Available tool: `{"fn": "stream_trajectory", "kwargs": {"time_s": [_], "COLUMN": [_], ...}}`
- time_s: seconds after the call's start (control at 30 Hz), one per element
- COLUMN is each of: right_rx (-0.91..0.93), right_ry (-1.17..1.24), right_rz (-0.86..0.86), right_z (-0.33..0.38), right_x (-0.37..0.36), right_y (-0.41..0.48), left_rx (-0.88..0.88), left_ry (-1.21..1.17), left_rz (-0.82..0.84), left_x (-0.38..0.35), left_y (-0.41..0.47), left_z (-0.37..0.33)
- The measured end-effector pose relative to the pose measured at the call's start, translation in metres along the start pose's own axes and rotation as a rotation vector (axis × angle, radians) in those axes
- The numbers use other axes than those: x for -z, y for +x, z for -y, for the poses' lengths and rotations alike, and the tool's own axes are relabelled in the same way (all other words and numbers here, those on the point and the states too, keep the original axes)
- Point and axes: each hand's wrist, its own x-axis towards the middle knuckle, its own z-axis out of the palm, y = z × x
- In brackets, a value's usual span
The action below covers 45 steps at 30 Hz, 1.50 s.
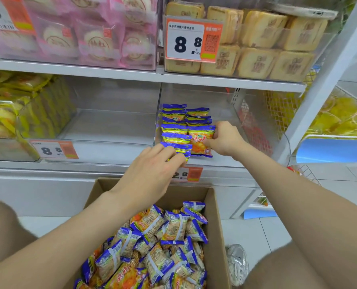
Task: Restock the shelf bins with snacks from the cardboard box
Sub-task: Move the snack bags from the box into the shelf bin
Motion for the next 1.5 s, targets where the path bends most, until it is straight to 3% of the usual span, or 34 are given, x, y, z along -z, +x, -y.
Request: {"fn": "stream_trajectory", "kwargs": {"time_s": [0.17, 0.3, 0.4, 0.47, 0.57, 0.63, 0.73, 0.83, 1.0, 1.23, 1.5], "right_rx": [-0.035, -0.092, 0.044, 0.192, 0.298, 0.367, 0.502, 0.540, 0.473, 0.480, 0.472], "right_ry": [-0.031, -0.171, -0.235, -0.132, -0.001, -0.031, -0.230, -0.519, -0.741, -0.739, -0.719], "right_rz": [-0.091, -0.064, -0.183, -0.217, -0.049, 0.142, 0.424, 0.657, 0.752, 0.704, 0.724], "right_z": [0.006, 0.015, 0.025, 0.039, 0.058, 0.062, 0.055, 0.043, 0.034, 0.025, 0.018], "right_x": [-0.008, 0.003, 0.022, 0.033, 0.031, 0.017, -0.013, -0.043, -0.059, -0.060, -0.022], "right_y": [0.007, -0.006, -0.030, -0.059, -0.115, -0.146, -0.165, -0.162, -0.145, -0.124, -0.120], "left_rx": [0.008, 0.017, 0.042, 0.069, 0.127, 0.176, 0.242, 0.318, 0.140, 0.113, 0.400], "left_ry": [0.001, -0.040, -0.096, -0.120, -0.187, -0.197, -0.170, -0.250, -0.095, -0.156, -0.549], "left_rz": [-0.005, 0.020, 0.006, -0.027, 0.015, 0.230, 0.629, 0.753, 0.909, 0.827, 0.589], "left_x": [-0.003, -0.002, 0.003, 0.005, -0.008, -0.028, -0.070, -0.107, -0.135, -0.142, -0.069], "left_y": [-0.002, -0.011, -0.023, -0.032, -0.051, -0.065, -0.087, -0.100, -0.090, -0.071, -0.046], "left_z": [-0.001, -0.004, -0.007, -0.010, -0.014, -0.014, -0.014, -0.016, -0.024, -0.020, -0.022]}}
